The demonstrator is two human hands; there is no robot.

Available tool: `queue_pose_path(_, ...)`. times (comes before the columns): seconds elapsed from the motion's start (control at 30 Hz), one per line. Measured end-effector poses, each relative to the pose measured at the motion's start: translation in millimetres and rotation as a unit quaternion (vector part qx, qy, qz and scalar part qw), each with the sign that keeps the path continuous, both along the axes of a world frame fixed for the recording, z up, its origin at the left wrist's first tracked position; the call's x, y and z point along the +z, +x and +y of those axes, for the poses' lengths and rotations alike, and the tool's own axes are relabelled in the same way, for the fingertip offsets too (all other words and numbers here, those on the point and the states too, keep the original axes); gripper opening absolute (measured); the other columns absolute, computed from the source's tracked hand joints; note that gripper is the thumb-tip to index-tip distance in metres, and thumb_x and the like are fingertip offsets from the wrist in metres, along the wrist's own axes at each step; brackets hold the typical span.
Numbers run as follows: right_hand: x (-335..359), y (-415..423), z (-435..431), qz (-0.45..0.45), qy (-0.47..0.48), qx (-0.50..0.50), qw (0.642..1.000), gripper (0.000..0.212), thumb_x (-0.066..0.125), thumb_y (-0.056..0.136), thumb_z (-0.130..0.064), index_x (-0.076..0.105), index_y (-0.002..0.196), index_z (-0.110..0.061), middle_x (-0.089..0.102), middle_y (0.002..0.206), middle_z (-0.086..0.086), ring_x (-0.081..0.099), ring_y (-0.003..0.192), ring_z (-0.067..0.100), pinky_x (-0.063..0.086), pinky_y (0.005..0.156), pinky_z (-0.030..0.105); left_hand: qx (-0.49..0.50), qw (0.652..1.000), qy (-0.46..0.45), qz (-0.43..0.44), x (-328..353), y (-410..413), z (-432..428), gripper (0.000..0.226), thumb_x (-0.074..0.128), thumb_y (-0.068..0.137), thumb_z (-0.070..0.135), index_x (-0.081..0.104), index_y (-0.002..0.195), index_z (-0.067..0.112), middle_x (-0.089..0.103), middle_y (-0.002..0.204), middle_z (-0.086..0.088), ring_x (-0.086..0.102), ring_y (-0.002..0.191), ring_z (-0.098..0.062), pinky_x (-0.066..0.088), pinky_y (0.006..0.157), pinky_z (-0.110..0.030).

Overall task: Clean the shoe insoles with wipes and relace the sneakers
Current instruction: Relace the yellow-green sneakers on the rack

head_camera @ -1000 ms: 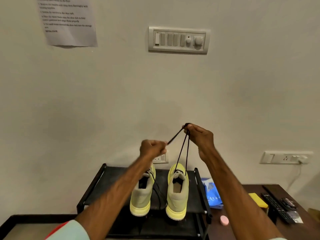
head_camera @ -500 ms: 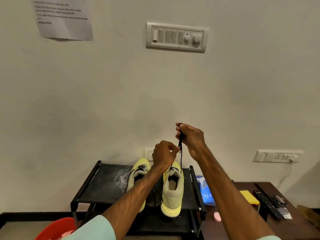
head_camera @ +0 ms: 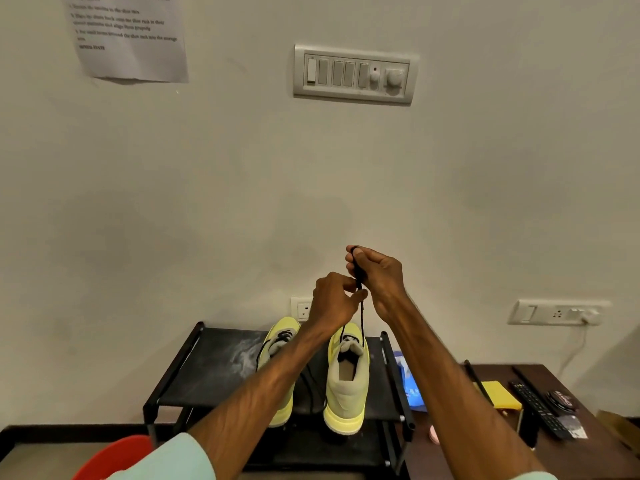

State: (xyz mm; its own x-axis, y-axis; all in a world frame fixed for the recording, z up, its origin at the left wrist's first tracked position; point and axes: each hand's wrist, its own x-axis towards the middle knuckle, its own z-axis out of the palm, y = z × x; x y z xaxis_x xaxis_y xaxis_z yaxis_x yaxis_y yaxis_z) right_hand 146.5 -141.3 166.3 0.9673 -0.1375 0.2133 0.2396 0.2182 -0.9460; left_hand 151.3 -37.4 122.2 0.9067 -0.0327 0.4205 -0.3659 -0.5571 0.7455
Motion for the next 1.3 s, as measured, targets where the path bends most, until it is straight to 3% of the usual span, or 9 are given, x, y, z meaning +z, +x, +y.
queue_pose_path(0.07,0.1,-3.6,0.1,0.008,0.019,0.007,1.0,0.017,0.067,0.097,-0.013,0.077,0.109,-0.006,0.077,0.097,0.01,0.07,0.085,0.021,0.06,0.076,0.029,-0.001,1.0,-0.024,0.002,-3.3,-1.1,-3.9,0.021,0.074,0.091,0.029,0.081,0.1,0.011,0.078,0.098,-0.004,0.072,0.086,-0.02,0.055,0.086,-0.035)
queue_pose_path(0.23,-2.4,-9.6,-11.5,0.005,0.068,0.003,0.998,0.02,0.067,0.096,-0.01,0.075,0.113,-0.001,0.076,0.1,0.013,0.071,0.086,0.022,0.06,0.091,0.035,-0.054,0.996,-0.059,0.027,-10.2,-3.7,-8.6,0.02,0.07,0.094,0.023,0.079,0.083,0.009,0.071,0.067,0.001,0.067,0.059,-0.011,0.051,0.066,-0.022)
queue_pose_path(0.53,-55.9,-34.8,-49.6,0.015,0.098,-0.076,0.992,0.026,0.069,0.095,-0.01,0.071,0.118,0.001,0.074,0.096,0.015,0.072,0.088,0.028,0.061,0.09,0.04,-0.136,0.985,0.097,0.044,-0.8,4.4,28.3,0.015,0.076,0.089,0.024,0.082,0.097,0.013,0.076,0.078,-0.003,0.07,0.068,-0.016,0.059,0.068,-0.028)
queue_pose_path(0.7,-107.9,-59.0,-41.7,0.029,-0.032,-0.155,0.987,0.029,0.082,0.084,-0.015,0.078,0.113,-0.012,0.079,0.1,-0.002,0.075,0.091,0.009,0.061,0.083,0.027,-0.115,0.984,0.074,0.111,5.7,1.6,33.2,0.016,0.081,0.084,0.019,0.082,0.098,0.012,0.078,0.087,-0.005,0.074,0.073,-0.017,0.063,0.073,-0.03)
queue_pose_path(0.87,-134.8,-69.0,-19.8,0.039,-0.028,-0.165,0.985,0.022,0.08,0.085,-0.009,0.079,0.105,-0.017,0.08,0.093,-0.003,0.077,0.087,0.015,0.063,0.073,0.03,-0.106,0.971,-0.047,0.211,-5.9,-12.6,27.0,0.012,0.082,0.082,0.011,0.082,0.094,0.009,0.078,0.083,-0.005,0.074,0.071,-0.019,0.062,0.082,-0.035)
queue_pose_path(1.0,-133.6,-66.8,-6.9,0.028,-0.023,-0.18,0.983,0.022,0.079,0.085,-0.003,0.079,0.106,-0.009,0.079,0.091,0.002,0.077,0.077,0.018,0.059,0.067,0.02,-0.066,0.978,-0.067,0.187,-10.5,-17.9,24.2,0.011,0.081,0.083,0.014,0.081,0.094,0.01,0.078,0.081,-0.003,0.076,0.071,-0.018,0.063,0.078,-0.036)
queue_pose_path(1.1,-132.8,-58.9,-0.1,0.01,-0.08,-0.186,0.979,0.026,0.074,0.09,-0.003,0.077,0.114,-0.011,0.078,0.09,-0.005,0.076,0.078,0.012,0.061,0.074,0.025,-0.032,0.989,-0.028,0.144,-10.8,-21.8,17.5,0.007,0.081,0.081,0.018,0.083,0.087,0.017,0.076,0.073,0.003,0.073,0.064,-0.011,0.063,0.074,-0.033)
queue_pose_path(1.2,-123.6,-54.3,2.4,-0.009,-0.161,-0.176,0.971,0.026,0.066,0.094,-0.002,0.077,0.111,-0.018,0.074,0.083,-0.016,0.072,0.076,0.0,0.057,0.072,0.016,-0.007,0.994,-0.004,0.108,-8.7,-26.1,9.4,0.005,0.079,0.08,0.019,0.083,0.083,0.021,0.076,0.072,0.008,0.071,0.065,-0.006,0.062,0.071,-0.032)
queue_pose_path(1.3,-121.3,-45.9,-4.6,-0.002,-0.214,-0.131,0.968,0.029,0.066,0.094,-0.004,0.076,0.09,-0.03,0.075,0.073,-0.013,0.073,0.073,0.007,0.061,0.079,0.033,0.02,0.995,0.002,0.102,-6.2,-27.8,4.7,0.005,0.079,0.08,0.019,0.082,0.082,0.021,0.076,0.074,0.007,0.07,0.066,-0.006,0.06,0.067,-0.027)
